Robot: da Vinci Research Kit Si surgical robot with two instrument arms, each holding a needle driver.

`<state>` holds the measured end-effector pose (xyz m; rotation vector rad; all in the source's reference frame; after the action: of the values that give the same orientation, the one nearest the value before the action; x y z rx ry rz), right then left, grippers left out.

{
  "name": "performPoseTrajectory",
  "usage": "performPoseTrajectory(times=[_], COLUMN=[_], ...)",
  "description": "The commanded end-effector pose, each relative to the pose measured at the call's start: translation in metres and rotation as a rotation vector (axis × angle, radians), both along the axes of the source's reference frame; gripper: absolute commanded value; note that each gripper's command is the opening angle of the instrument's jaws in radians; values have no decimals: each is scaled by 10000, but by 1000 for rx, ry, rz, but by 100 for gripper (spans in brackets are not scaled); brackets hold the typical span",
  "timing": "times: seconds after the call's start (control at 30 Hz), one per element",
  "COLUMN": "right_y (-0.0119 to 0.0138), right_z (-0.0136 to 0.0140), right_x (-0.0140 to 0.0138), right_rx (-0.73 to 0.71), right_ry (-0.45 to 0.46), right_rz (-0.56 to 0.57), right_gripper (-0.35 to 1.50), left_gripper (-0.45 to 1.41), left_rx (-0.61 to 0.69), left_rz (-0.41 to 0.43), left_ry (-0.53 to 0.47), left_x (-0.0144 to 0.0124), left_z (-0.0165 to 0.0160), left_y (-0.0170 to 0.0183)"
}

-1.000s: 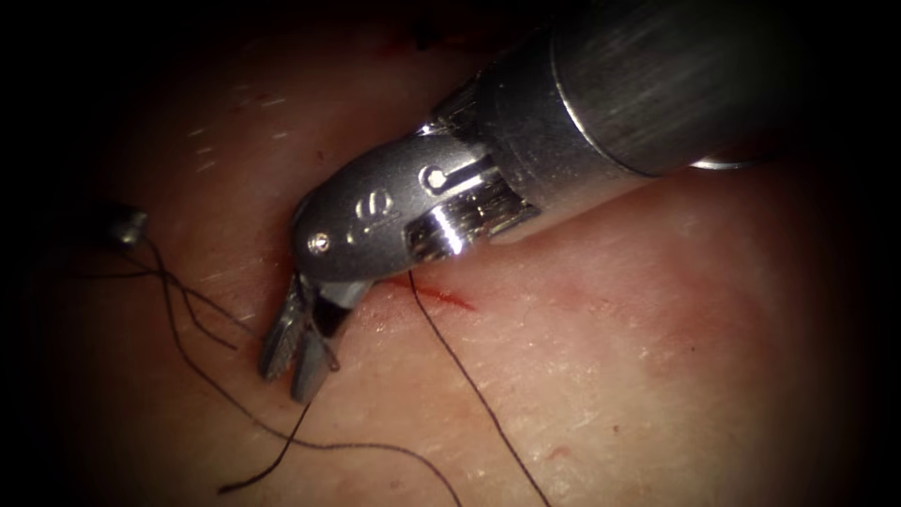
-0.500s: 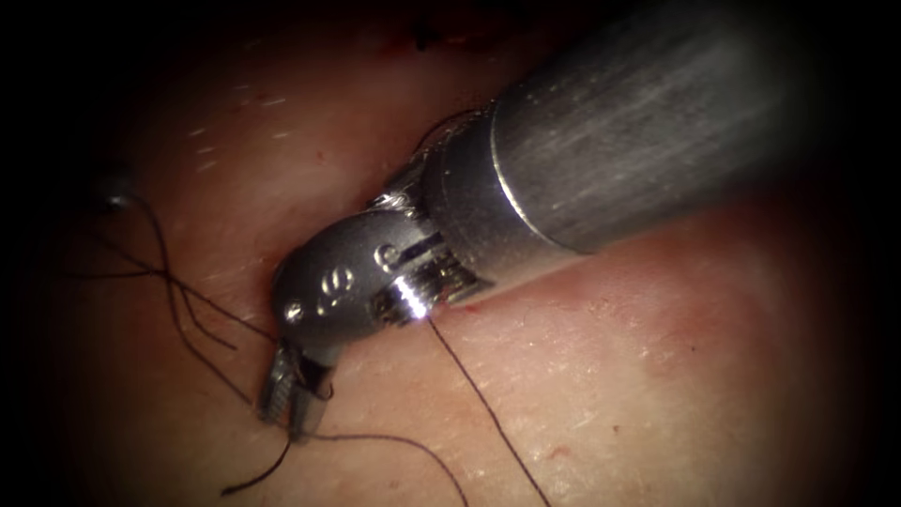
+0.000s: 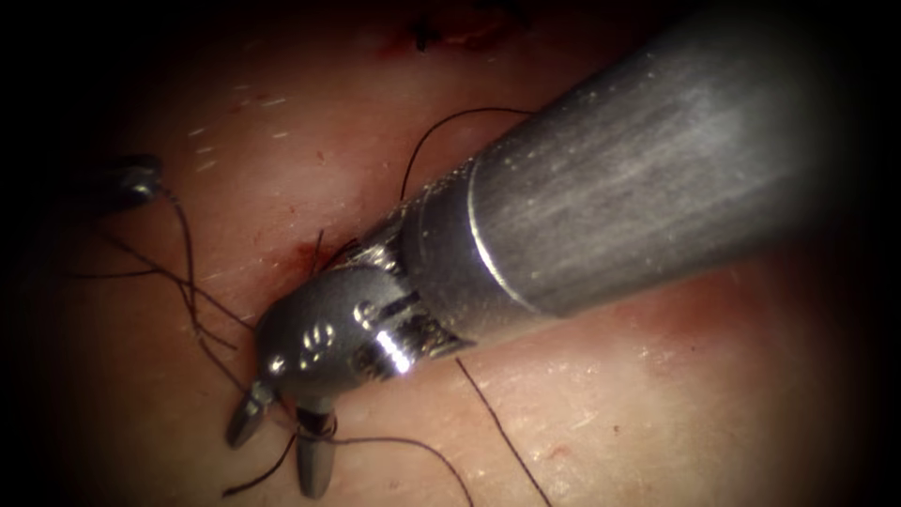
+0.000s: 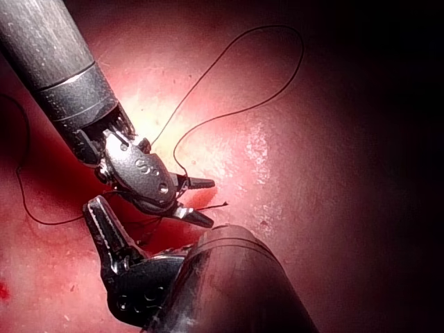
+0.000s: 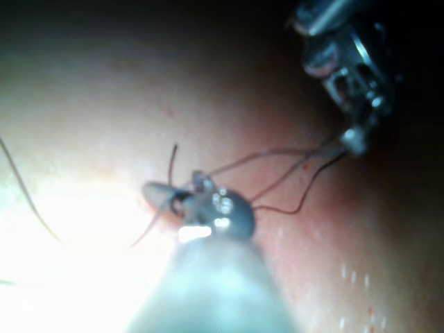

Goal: Wound Closure

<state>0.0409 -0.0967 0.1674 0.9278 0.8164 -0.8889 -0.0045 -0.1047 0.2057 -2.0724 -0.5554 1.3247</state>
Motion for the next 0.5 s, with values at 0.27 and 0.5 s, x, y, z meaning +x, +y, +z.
performPoseTrajectory(times=[0.27, 0.5], right_y=[-45, -24], right_z=[8, 9], right_x=[18, 18], right_rx=[12, 35], right_ry=[23, -19], right_rz=[1, 149], right_gripper=[-35, -35], left_gripper=[-45, -45], left_rx=[6, 8], left_rz=[10, 2], left_ry=[-4, 1], left_x=[-1, -1], left_z=[0, 1], left_y=[-21, -23])
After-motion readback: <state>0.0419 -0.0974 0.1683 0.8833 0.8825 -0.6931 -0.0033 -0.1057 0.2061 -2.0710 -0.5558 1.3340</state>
